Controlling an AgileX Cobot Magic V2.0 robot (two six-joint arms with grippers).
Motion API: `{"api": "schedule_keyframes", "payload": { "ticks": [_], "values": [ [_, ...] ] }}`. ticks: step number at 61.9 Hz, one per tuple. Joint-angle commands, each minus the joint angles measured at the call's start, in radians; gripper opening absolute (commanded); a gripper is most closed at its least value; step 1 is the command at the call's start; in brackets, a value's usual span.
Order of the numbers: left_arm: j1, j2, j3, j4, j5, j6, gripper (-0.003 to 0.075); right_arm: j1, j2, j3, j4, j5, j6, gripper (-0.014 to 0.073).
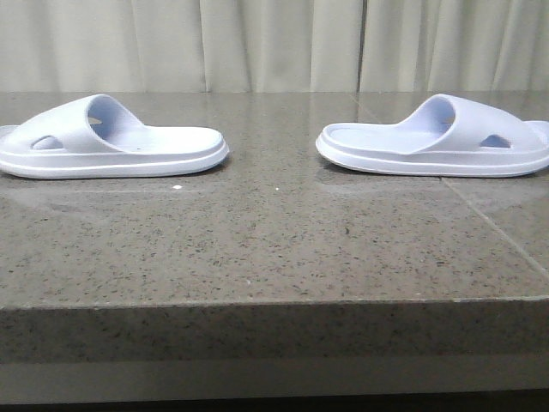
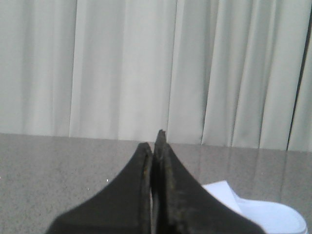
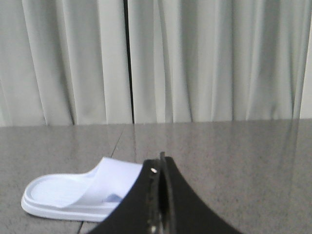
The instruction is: Insert blue slippers together front up
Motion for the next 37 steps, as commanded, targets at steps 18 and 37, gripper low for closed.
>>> {"api": "schedule_keyframes", "payload": {
  "ticks": [18,37],
  "values": [
    [-0.003,0.317,-0.392,-0.009,0.275,-0.009,-0.002,-0.003,0.288,-0.369,-0.054,0.149,-0.005,-0.0067],
    [-0.003,0.506,-0.43,-0.009,0.295,-0.009,-0.002,-0.003,0.522,-0.393,-0.055,0.253,-0.005,-0.0067]
  ]
}}
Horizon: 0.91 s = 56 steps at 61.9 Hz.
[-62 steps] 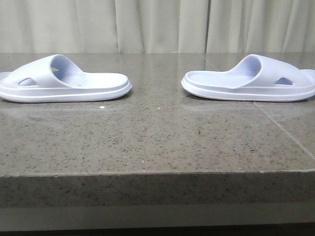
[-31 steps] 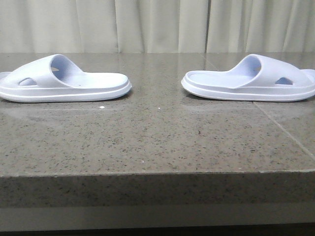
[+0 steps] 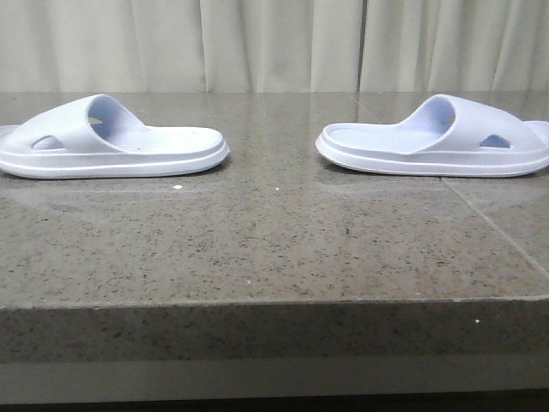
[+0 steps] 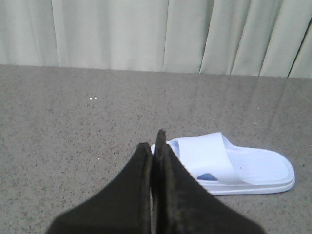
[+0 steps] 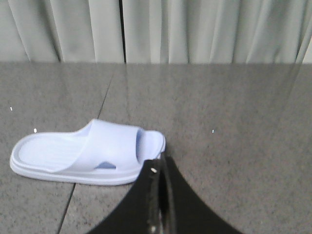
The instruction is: Insert blue slippers together front up
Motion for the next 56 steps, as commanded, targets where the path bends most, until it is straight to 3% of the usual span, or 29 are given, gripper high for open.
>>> {"api": "schedule_keyframes", "payload": {
  "ticks": [1,27,30,34,38,42,46,52,56],
  "values": [
    [-0.003,0.048,-0.036,-0.009,-0.07,-0.009,-0.002,-0.003,0.064,-0.034,-0.012,-0.04,-0.005,-0.0067],
    [-0.003,0.171,-0.036,0.024,-0.054,-0.009,-0.0018,-0.003,0.171,-0.034,-0.012,-0.018,-0.005,-0.0066],
    [-0.003,0.18,-0.036,0.054,-0.043,-0.009,0.0009,-0.003,0.171,-0.034,-0.013,-0.014,-0.008,-0.0064],
    [-0.003,0.193,-0.036,0.093,-0.027,-0.009,0.0111,-0.003,0.171,-0.034,-0.019,-0.009,-0.012,-0.0046],
    [-0.003,0.201,-0.036,0.106,-0.023,-0.009,0.0241,-0.003,0.171,-0.034,-0.027,-0.004,-0.02,0.0009],
    [-0.003,0.207,-0.036,0.106,-0.029,-0.009,0.0417,-0.003,0.171,-0.034,-0.03,0.0,-0.02,0.0126],
    [-0.003,0.207,-0.036,0.106,-0.037,-0.009,0.0531,-0.003,0.171,-0.034,-0.03,0.001,-0.02,0.0271],
    [-0.003,0.207,-0.036,0.093,-0.041,-0.009,0.0552,-0.003,0.171,-0.034,-0.03,0.001,-0.02,0.0446],
    [-0.003,0.207,-0.036,0.093,-0.041,-0.009,0.0546,-0.003,0.171,-0.034,-0.03,0.001,-0.02,0.0487]
  ]
}}
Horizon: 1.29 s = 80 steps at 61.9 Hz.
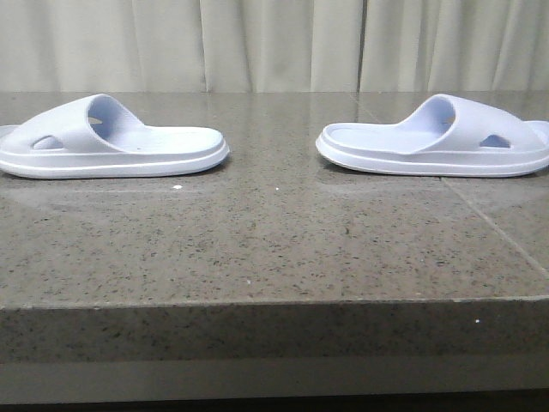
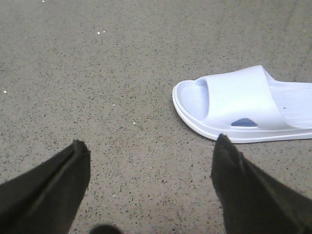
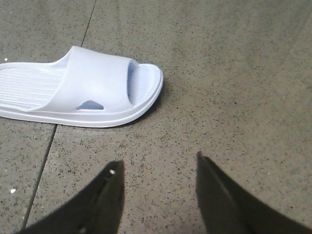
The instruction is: Insert blue slippers together front up
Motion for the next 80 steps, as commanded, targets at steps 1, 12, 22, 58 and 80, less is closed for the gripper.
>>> {"api": "schedule_keyframes", "payload": {
  "ticks": [1,12,22,58,80],
  "values": [
    [-0.003,0.004,-0.039,-0.008,-0.077,-0.009,0.0546,-0.003,0.007,-0.034,-0.016,-0.067,-0.011,0.0493],
    [-0.003,0.092,-0.122,-0.008,0.051,-0.009,0.0546,-0.003,0.007,-0.034,-0.016,-0.067,-0.011,0.0488],
    [-0.003,0.245,-0.222,-0.008,0.151,-0.009,0.0546,-0.003,0.007,-0.034,-0.016,-0.067,-0.011,0.0488],
    [0.176,0.701,-0.478,-0.543,0.273,0.321,0.0487,-0.003,0.007,-0.034,-0.016,-0.067,-0.011,0.0488],
    [0.257,0.892,-0.575,-0.802,0.324,0.499,0.0377,-0.003,0.007,-0.034,-0.016,-0.067,-0.011,0.0488]
  ]
}}
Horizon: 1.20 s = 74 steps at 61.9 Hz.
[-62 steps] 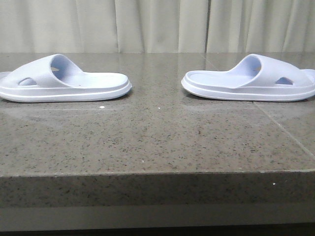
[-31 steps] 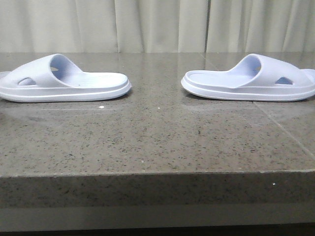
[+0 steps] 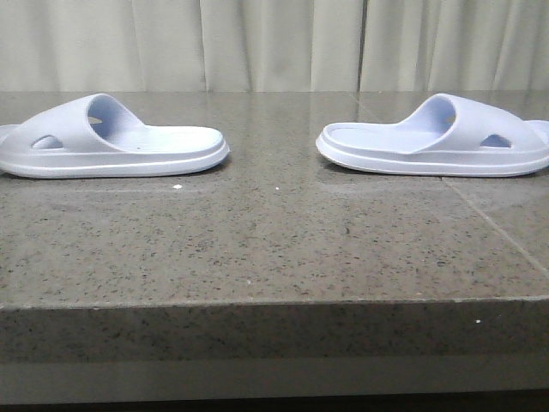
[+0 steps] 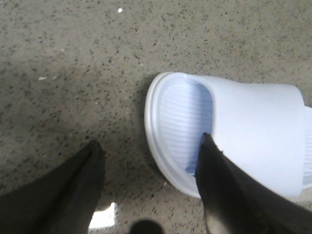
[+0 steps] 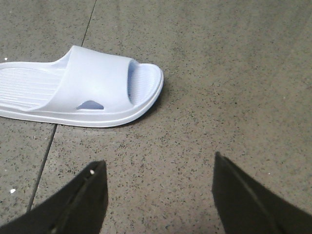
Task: Insert blue slippers together front up
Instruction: 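Lower the left gripper onto the heel of the nearer slipper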
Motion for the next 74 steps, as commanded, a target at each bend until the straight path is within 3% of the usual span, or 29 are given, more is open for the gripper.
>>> {"api": "schedule_keyframes", "payload": {
  "ticks": [1,63,74],
  "values": [
    [0.002,0.014,-0.061,-0.086,-0.001,0.019,0.0373,-0.003,0.007,-0.034,-0.016,-0.067,-0.01,0.0488],
    [-0.06,0.237,-0.124,-0.185,0.075,0.071,0.0343,-0.003,0.007,-0.034,-0.016,-0.067,-0.01,0.0488],
    [-0.06,0.237,-0.124,-0.185,0.116,0.09,0.0223,-0.003,0.007,-0.034,-0.016,-0.067,-0.01,0.0488]
  ]
}}
